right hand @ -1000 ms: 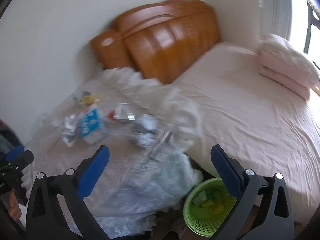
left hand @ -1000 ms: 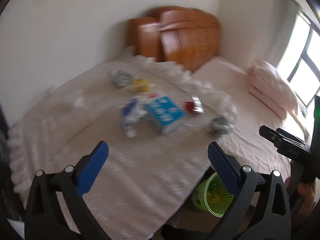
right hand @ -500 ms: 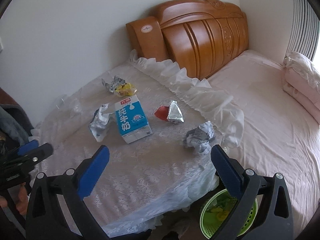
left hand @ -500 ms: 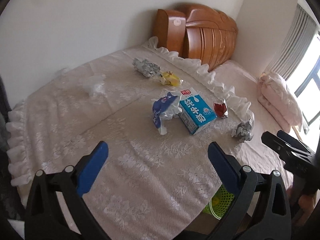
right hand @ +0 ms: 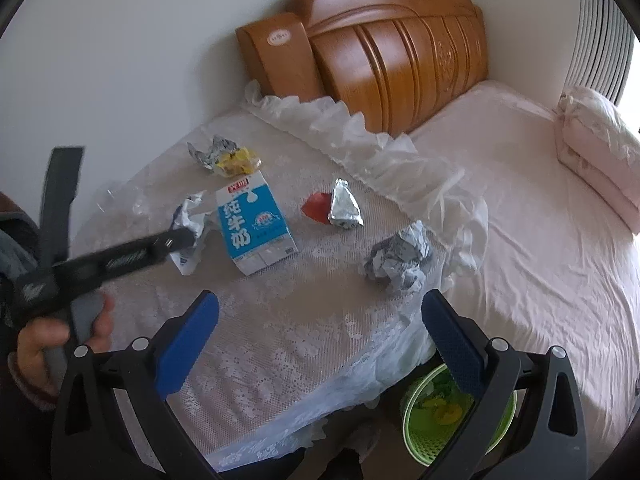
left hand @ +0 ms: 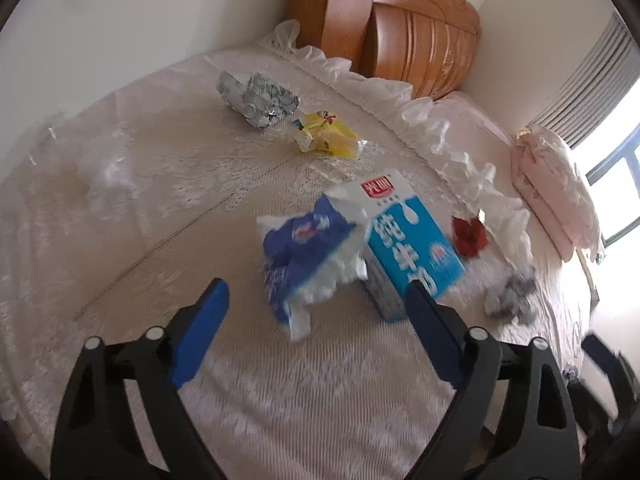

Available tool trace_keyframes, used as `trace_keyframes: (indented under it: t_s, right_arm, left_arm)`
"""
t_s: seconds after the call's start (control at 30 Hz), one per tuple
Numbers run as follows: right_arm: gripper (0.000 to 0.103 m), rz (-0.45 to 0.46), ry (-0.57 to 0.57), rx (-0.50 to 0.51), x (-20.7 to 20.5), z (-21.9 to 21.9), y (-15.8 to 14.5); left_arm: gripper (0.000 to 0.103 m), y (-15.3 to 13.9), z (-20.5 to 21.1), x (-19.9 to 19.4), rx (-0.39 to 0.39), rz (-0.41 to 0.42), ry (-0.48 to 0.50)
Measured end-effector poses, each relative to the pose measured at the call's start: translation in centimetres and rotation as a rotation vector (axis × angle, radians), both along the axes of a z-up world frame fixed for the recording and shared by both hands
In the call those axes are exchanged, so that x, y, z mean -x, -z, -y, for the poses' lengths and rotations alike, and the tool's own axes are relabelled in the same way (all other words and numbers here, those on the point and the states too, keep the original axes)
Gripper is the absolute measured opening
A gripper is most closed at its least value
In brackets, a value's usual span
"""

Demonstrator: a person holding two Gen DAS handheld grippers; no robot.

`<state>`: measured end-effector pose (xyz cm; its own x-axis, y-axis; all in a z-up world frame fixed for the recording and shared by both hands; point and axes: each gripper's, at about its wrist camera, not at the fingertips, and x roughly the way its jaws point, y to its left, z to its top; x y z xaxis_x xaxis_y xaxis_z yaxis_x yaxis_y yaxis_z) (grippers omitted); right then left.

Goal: Collect trash
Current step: 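Grasp the blue wrapper with the left tool while the right tool grasps the milk carton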

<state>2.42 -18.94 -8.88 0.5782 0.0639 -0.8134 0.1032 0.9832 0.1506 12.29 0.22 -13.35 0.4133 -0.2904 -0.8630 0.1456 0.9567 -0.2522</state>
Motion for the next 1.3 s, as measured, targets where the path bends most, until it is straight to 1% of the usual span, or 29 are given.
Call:
trace_keyframes:
  t_s: [0.07,0.1,0.13,0.23,0.33,0.5,0.63,0.77,0.9,0.97,1.0,1.03,1.1,1.2,1.3]
  right_arm:
    - [0.101,-0.015,0.003,0.004,-0.1,-0.1,0.3]
    - [0.101,-0.017,0.003,0.006,-0.1,0.0,0.4]
    - [0.101,-0.023,0.005,0.008,-0.2,-0.1,0.6]
    - [0.101,-0.036,0.008,0.01,-0.3,-0.1,0.9]
    - [0.101,-0.048,0.003,0.013,-0.6,-0.2,1.3]
    - [0.101,-0.057,-0.024,0.024,-1.4,-0.7,1.6]
    - [0.101,-0.061,-0.073,0.039,-3.1,-1.7,2.1]
    - [0.101,-0.068,-0.152,0.09,-6.2,-3.6,2.8]
    - [0.101,-0.081,-0.231,0.155,-9.6,-5.8,4.0]
    - [0.101,-0.103,-0.273,0.188,-11.7,-7.1,5.1]
    - [0.101,-0.11,-0.279,0.192,-12.3,-7.4,5.3]
    - [0.101,-0.139,-0.294,0.194,-13.5,-8.0,6.3]
    - [0.101,-0.169,-0.303,0.193,-14.7,-8.6,7.3]
    - [0.101,-0.197,-0.293,0.203,-15.7,-9.2,8.3]
    - [0.099,-0.202,-0.294,0.203,-16.0,-9.5,8.8]
  left_arm:
    - [0.069,0.9,0.2,-0.9,0.01,-0.023,-0.005]
    - [0.06,1.5,0.3,-1.4,0.016,-0.042,-0.006]
    - [0.057,2.0,0.3,-1.8,0.022,-0.06,-0.011]
    - [0.051,2.3,-0.2,-2.1,0.029,-0.049,-0.022]
    - [0.048,2.3,-1.0,-2.2,0.039,-0.043,-0.037]
    - [0.046,1.0,-2.7,-1.2,0.033,-0.007,-0.066]
    - [0.046,-1.1,-4.2,0.7,0.024,0.038,-0.071]
    - [0.046,-3.7,-6.1,3.6,-0.005,0.097,-0.071]
    - [0.046,-5.2,-7.7,6.4,0.003,0.115,-0.073]
    - [0.046,-5.6,-8.2,7.7,0.01,0.116,-0.075]
    - [0.046,-5.6,-8.3,8.1,0.012,0.115,-0.072]
    - [0.046,-5.6,-8.4,8.5,0.012,0.114,-0.069]
    - [0.046,-5.6,-8.4,9.2,0.004,0.117,-0.067]
    - [0.046,-5.3,-8.6,9.9,0.008,0.116,-0.065]
    - [0.046,-5.2,-8.7,10.2,0.017,0.114,-0.065]
